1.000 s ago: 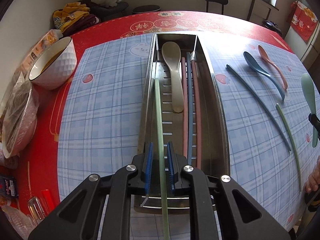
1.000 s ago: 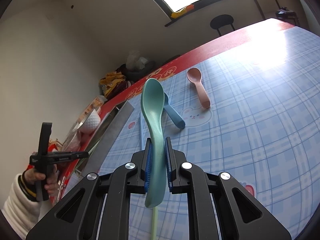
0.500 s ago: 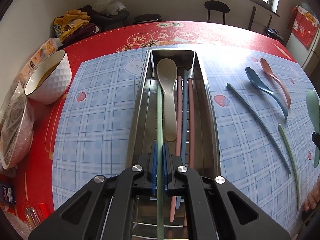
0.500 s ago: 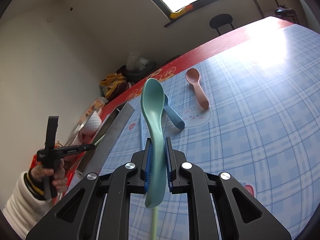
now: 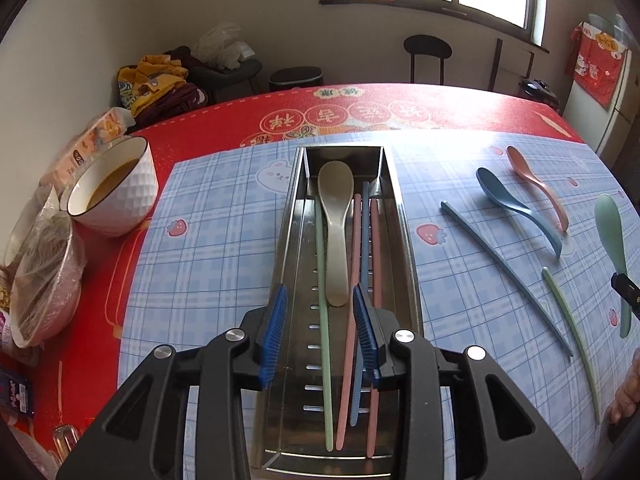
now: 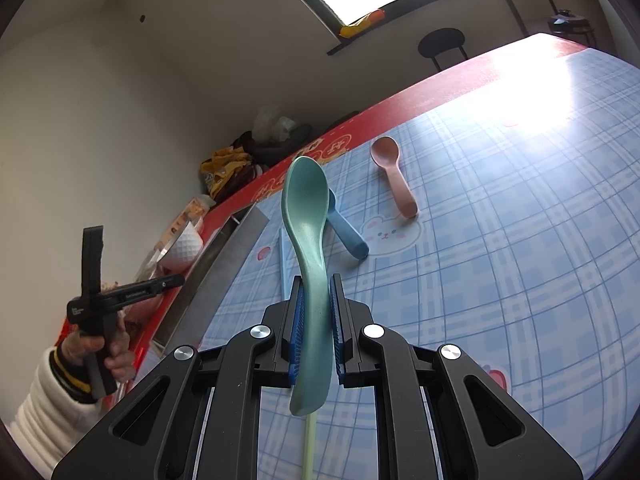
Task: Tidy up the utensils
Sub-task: 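Lower green chopstick into the steel tray and open left tool, then lower the mint green spoon into the steel tray and open right tool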
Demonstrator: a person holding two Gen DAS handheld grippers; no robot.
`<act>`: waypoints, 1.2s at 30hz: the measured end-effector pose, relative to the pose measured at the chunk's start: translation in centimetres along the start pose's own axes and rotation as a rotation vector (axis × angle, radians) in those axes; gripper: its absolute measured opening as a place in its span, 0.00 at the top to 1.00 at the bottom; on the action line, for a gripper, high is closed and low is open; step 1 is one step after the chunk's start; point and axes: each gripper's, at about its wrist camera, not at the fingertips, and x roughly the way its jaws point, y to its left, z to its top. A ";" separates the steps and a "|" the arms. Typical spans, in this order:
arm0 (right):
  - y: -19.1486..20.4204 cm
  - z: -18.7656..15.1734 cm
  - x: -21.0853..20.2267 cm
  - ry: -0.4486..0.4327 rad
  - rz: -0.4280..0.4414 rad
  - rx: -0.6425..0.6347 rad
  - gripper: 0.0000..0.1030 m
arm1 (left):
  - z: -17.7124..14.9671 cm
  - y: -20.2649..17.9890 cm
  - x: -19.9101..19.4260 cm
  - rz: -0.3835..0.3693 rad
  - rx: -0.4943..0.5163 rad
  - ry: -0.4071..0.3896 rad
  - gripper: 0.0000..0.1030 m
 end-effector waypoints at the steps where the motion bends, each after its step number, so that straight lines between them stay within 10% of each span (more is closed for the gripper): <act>1: 0.0 0.0 0.0 0.001 -0.006 0.000 0.88 | -0.3 0.1 -0.5 0.018 0.000 -0.021 0.58; 10: 2.3 0.6 2.3 0.091 -0.093 -0.051 0.88 | -3.8 1.5 -3.1 0.038 -0.012 -0.098 0.17; 36: 16.8 2.3 13.7 0.260 -0.005 -0.078 0.88 | -8.3 7.6 -4.8 -0.026 -0.144 -0.209 0.06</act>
